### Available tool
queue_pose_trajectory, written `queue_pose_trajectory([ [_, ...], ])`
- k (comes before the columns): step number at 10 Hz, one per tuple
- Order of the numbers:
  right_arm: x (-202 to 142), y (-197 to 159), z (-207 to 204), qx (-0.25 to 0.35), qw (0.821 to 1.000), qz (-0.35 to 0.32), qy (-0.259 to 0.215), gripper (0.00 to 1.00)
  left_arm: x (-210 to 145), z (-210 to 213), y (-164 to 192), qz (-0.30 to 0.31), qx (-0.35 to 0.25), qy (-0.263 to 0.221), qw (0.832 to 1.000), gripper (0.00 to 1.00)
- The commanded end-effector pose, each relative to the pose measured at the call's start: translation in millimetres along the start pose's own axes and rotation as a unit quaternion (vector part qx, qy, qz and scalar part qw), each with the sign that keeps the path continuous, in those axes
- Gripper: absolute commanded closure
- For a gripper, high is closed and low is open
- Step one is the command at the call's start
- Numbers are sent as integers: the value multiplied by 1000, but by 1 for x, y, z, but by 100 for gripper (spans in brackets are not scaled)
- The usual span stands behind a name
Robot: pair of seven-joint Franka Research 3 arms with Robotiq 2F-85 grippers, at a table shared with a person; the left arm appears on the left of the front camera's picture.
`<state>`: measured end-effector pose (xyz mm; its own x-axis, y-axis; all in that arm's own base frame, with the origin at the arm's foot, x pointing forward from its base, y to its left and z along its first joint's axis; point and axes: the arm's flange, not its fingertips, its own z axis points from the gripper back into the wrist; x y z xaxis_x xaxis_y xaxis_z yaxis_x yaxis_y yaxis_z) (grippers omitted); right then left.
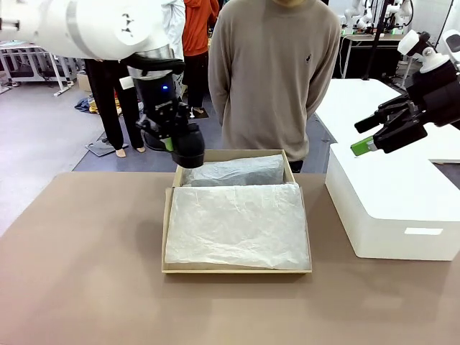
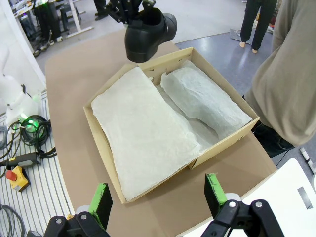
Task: Pack the shoes into the box.
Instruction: Place the other shoe of the Shoes into the Shoes Box.
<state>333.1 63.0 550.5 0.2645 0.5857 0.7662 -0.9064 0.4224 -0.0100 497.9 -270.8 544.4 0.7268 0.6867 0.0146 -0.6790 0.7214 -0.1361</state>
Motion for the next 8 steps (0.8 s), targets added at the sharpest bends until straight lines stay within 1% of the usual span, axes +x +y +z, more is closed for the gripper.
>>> queue_pose_trajectory([
  [1,1,-4,-1,8,1000,11,-17,0,-7,3,-26,51,-4,-20,998,100],
  [2,1,-4,-1,8,1000,11,-17,0,-16,1,-37,64,-6,-22,998,100],
  [3,1,-4,-1,8,1000,11,-17,0,-25,-1,-45,76,4,-42,996,100],
  [4,1,-4,-1,8,1000,11,-17,0,-30,0,-48,74,13,-52,996,100],
  [5,1,-4,-1,8,1000,11,-17,0,-22,-5,-32,59,-3,-14,998,100],
  [8,1,-4,-1,8,1000,11,-17,0,-22,-5,-32,59,-3,-14,998,100],
])
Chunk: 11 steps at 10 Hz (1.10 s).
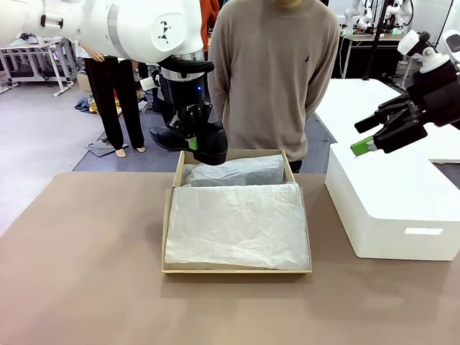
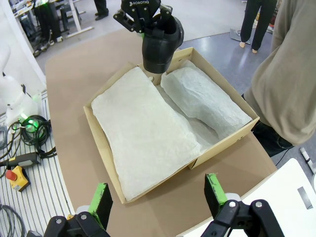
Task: Pack the shoes into the box.
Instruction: Place the other shoe of the Shoes into the Shoes Box.
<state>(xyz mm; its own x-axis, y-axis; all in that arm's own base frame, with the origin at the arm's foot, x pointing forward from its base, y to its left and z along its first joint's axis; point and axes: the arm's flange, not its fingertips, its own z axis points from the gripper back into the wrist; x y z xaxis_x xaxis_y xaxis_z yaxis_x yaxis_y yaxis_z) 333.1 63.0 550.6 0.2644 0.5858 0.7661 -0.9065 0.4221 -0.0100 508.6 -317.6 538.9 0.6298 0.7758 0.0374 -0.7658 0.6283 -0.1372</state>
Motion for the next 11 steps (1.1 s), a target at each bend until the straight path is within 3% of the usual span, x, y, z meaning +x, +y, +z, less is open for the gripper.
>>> queue_pose_trajectory([
  [1,1,-4,-1,8,1000,11,-17,0,4,5,8,-4,-4,7,1000,100],
  [3,1,-4,-1,8,1000,11,-17,0,1,0,0,1,0,1,1000,100],
  [5,1,-4,-1,8,1000,11,-17,0,-23,0,-19,70,-1,29,997,100],
  [8,1,-4,-1,8,1000,11,-17,0,-58,-2,-58,100,-7,20,995,100],
  [11,1,-4,-1,8,1000,11,-17,0,-88,-10,-92,173,-1,1,985,100],
])
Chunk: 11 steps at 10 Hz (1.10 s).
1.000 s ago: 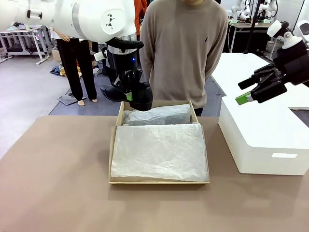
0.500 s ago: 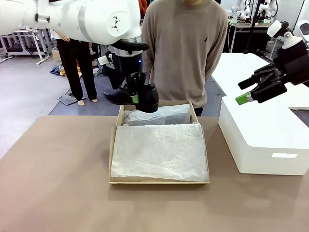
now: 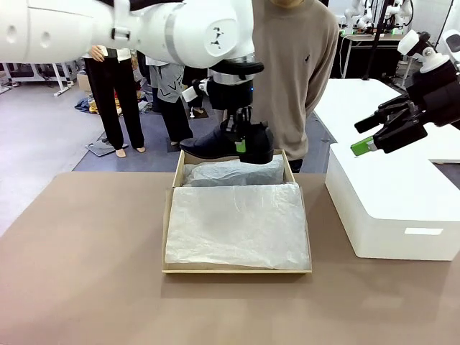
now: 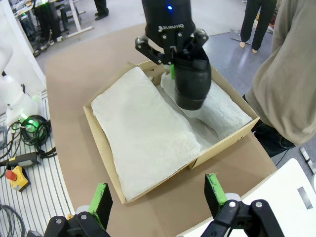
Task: Pack the shoes into the box.
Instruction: Place the other shoe of the Shoes into the Shoes Box.
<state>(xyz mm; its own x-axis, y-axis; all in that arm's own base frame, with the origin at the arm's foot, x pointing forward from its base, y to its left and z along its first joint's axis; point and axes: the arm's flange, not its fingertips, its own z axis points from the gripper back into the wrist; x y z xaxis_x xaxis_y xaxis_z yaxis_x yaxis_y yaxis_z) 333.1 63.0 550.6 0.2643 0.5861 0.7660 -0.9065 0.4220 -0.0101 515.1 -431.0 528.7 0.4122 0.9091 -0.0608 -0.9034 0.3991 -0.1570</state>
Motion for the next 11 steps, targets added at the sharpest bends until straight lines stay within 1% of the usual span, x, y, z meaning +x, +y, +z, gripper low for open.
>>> queue_pose_trajectory([
  [1,1,-4,-1,8,1000,11,-17,0,-20,3,-20,58,0,-41,997,100],
  [3,1,-4,-1,8,1000,11,-17,0,-33,-5,-22,85,-4,-64,994,100],
  [4,1,-4,-1,8,1000,11,-17,0,-36,-8,-23,83,2,-71,994,100],
  [5,1,-4,-1,8,1000,11,-17,0,-27,-12,-15,52,-8,-32,998,100],
  [7,1,-4,-1,8,1000,11,-17,0,-27,-12,-15,52,-8,-32,998,100],
  [8,1,-4,-1,8,1000,11,-17,0,-31,-20,-16,54,-6,-40,998,100],
  [9,1,-4,-1,8,1000,11,-17,0,-24,-19,-13,82,-7,-39,996,100],
  [11,1,-4,-1,8,1000,11,-17,0,-28,-28,-16,105,-9,-41,994,100],
])
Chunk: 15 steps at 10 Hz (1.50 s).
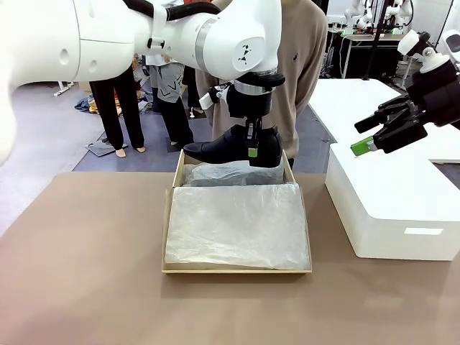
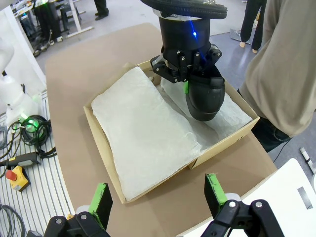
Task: Pack the shoes into the box.
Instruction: Place the other shoe of the Shoes into the Shoes Box.
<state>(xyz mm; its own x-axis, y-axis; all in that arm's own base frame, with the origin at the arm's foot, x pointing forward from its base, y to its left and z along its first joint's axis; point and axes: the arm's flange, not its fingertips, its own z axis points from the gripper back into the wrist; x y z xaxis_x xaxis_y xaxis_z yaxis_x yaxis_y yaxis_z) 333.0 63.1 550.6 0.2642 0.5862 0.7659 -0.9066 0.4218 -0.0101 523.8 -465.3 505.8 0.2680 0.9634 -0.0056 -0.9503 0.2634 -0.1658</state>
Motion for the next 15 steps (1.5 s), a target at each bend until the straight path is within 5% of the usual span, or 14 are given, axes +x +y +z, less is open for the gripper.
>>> queue_pose_trajectory([
  [1,1,-4,-1,8,1000,11,-17,0,-6,-4,0,43,-2,1,999,100],
  [15,1,-4,-1,8,1000,11,-17,0,-17,-54,-20,66,33,-7,997,100],
])
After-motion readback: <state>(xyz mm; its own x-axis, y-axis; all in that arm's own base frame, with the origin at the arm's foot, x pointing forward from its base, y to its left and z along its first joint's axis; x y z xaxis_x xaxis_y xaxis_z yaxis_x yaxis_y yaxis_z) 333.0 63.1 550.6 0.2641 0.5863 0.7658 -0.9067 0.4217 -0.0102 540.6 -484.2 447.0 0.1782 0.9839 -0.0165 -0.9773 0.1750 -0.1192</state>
